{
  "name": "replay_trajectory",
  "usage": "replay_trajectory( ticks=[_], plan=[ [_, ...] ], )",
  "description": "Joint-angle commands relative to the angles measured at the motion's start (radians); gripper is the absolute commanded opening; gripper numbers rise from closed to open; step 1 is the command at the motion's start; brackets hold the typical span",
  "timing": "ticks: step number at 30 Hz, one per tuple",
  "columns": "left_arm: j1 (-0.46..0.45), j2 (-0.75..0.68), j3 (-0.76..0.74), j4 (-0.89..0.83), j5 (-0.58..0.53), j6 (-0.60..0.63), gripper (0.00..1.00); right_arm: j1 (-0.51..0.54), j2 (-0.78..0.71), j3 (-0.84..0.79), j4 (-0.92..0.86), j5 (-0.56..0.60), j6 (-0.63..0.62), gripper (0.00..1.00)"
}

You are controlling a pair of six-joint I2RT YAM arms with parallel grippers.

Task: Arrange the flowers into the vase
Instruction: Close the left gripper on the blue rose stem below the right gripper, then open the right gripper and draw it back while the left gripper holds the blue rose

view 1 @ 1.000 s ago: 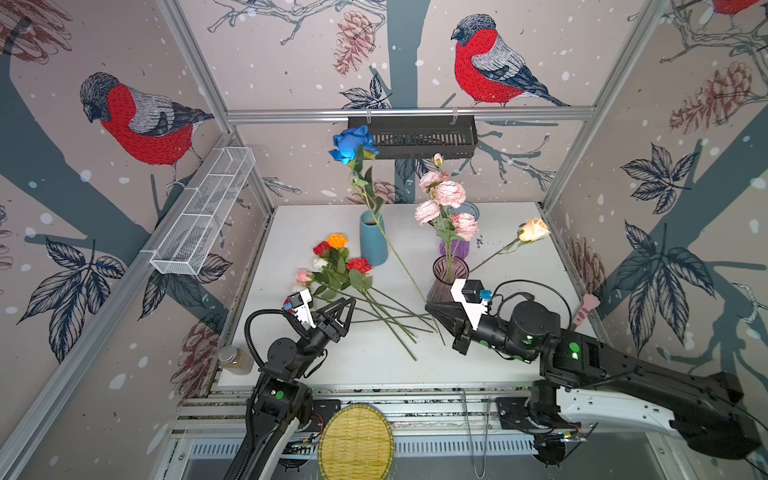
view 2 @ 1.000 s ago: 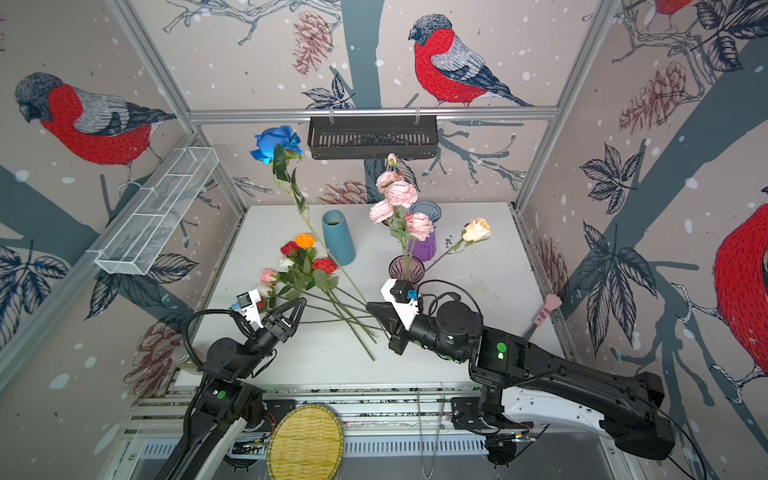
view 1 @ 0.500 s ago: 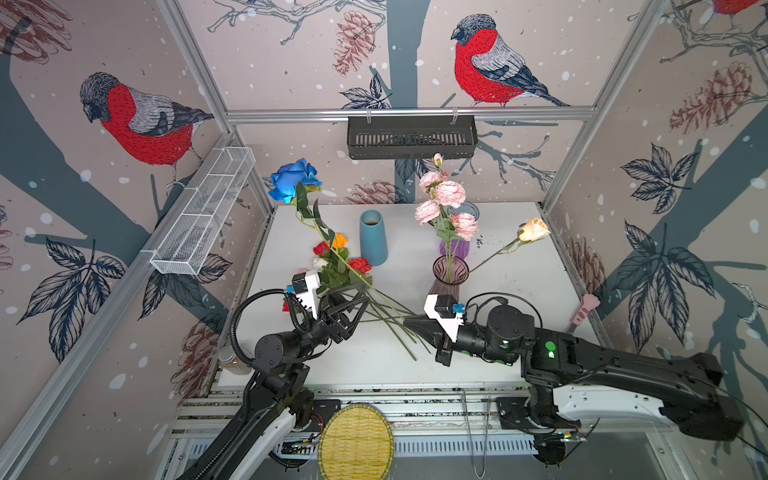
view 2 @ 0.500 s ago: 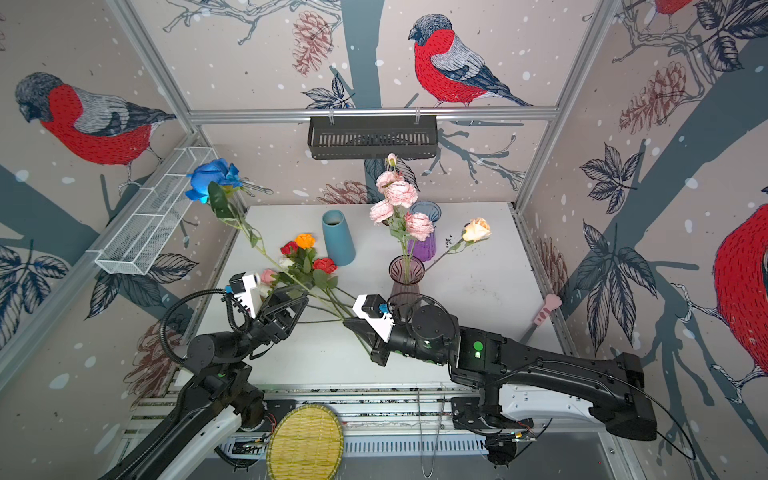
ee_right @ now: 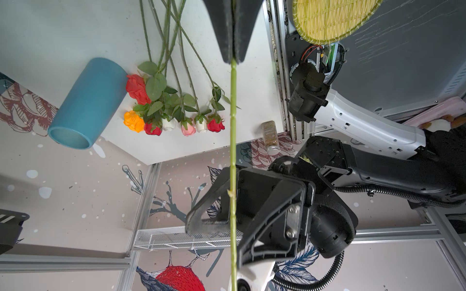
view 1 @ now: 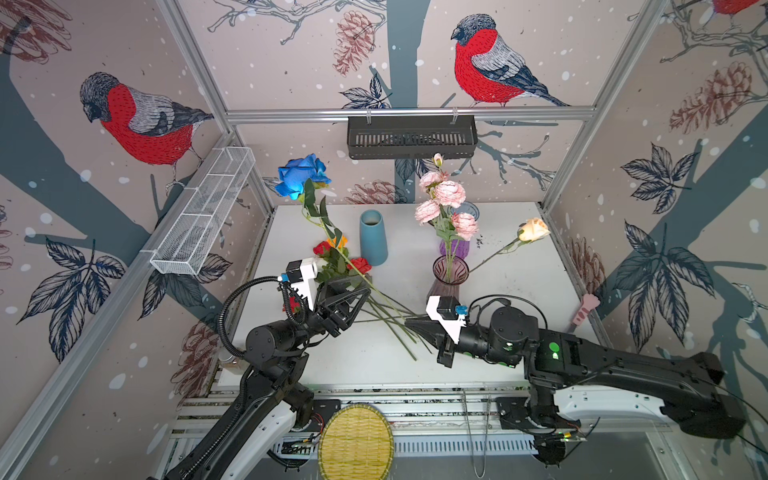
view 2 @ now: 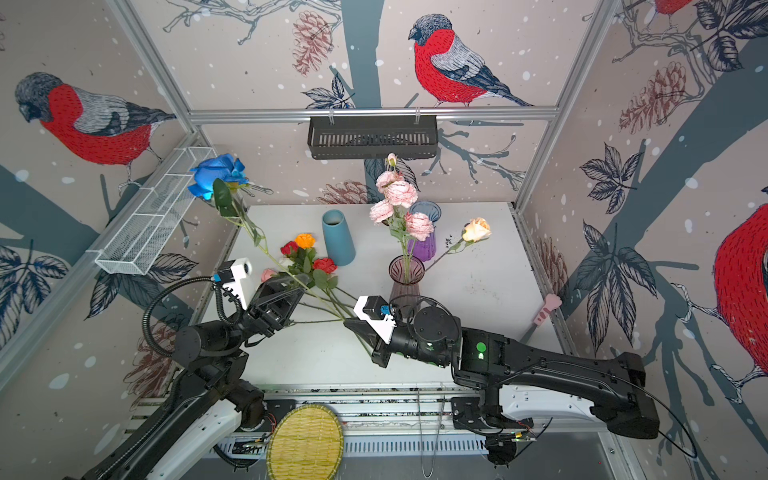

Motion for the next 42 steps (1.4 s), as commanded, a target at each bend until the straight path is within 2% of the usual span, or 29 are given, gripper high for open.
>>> replay_trajectory(
  ticks=[1, 5, 10, 11, 13, 16, 17, 18, 19, 20, 21, 28, 31, 33, 37, 39, 42],
  plan=[
    [0.000, 0.021, 0.038, 0.089, 0.012, -0.015, 0.49, 0.001, -0.009, -0.013, -0.009, 0.007, 0.005, 0.01],
    [0.000, 0.061, 0.093, 0.109, 0.030, -0.031, 0.49, 0.003, -0.026, -0.029, -0.015, 0.010, 0.024, 0.01],
    [0.000, 0.081, 0.133, 0.083, 0.024, -0.008, 0.43, 0.006, -0.050, -0.045, -0.029, 0.040, 0.046, 0.01],
    [0.000, 0.087, 0.136, 0.084, 0.025, -0.009, 0.35, 0.007, -0.056, -0.047, -0.034, 0.043, 0.051, 0.01],
    [0.000, 0.104, 0.145, 0.081, 0.035, -0.009, 0.01, 0.013, -0.073, -0.050, -0.045, 0.055, 0.059, 0.01],
    [0.000, 0.116, 0.138, 0.092, 0.025, -0.017, 0.00, 0.018, -0.104, -0.060, -0.066, 0.101, 0.074, 0.03],
    [0.000, 0.116, 0.136, 0.094, 0.021, -0.016, 0.00, 0.018, -0.115, -0.063, -0.072, 0.118, 0.078, 0.08],
    [0.000, 0.119, 0.136, 0.092, 0.017, -0.013, 0.00, 0.018, -0.127, -0.068, -0.080, 0.134, 0.083, 0.21],
    [0.000, 0.121, 0.137, 0.088, 0.015, -0.009, 0.00, 0.018, -0.142, -0.072, -0.085, 0.152, 0.091, 0.42],
    [0.000, 0.124, 0.140, 0.082, 0.013, -0.004, 0.00, 0.018, -0.155, -0.077, -0.087, 0.165, 0.094, 0.80],
    [0.000, 0.128, 0.144, 0.073, 0.012, 0.003, 0.00, 0.018, -0.172, -0.083, -0.090, 0.179, 0.093, 1.00],
    [0.000, 0.106, 0.185, -0.039, -0.018, 0.053, 0.00, 0.009, -0.278, -0.078, -0.120, 0.321, 0.026, 1.00],
    [0.000, 0.073, 0.227, -0.154, -0.057, 0.092, 0.00, 0.002, -0.338, -0.084, -0.069, 0.493, 0.014, 1.00],
    [0.000, 0.044, 0.265, -0.240, -0.090, 0.114, 0.00, -0.016, -0.389, -0.107, 0.000, 0.553, 0.003, 1.00],
    [0.000, -0.002, 0.339, -0.421, -0.161, 0.174, 0.00, -0.067, -0.449, -0.159, 0.035, 0.517, 0.060, 1.00],
    [0.000, -0.013, 0.367, -0.479, -0.177, 0.204, 0.00, -0.071, -0.450, -0.165, -0.031, 0.461, 0.094, 1.00],
    [0.000, -0.006, 0.401, -0.520, -0.163, 0.266, 0.00, -0.068, -0.439, -0.196, -0.156, 0.445, 0.229, 1.00]
  ],
)
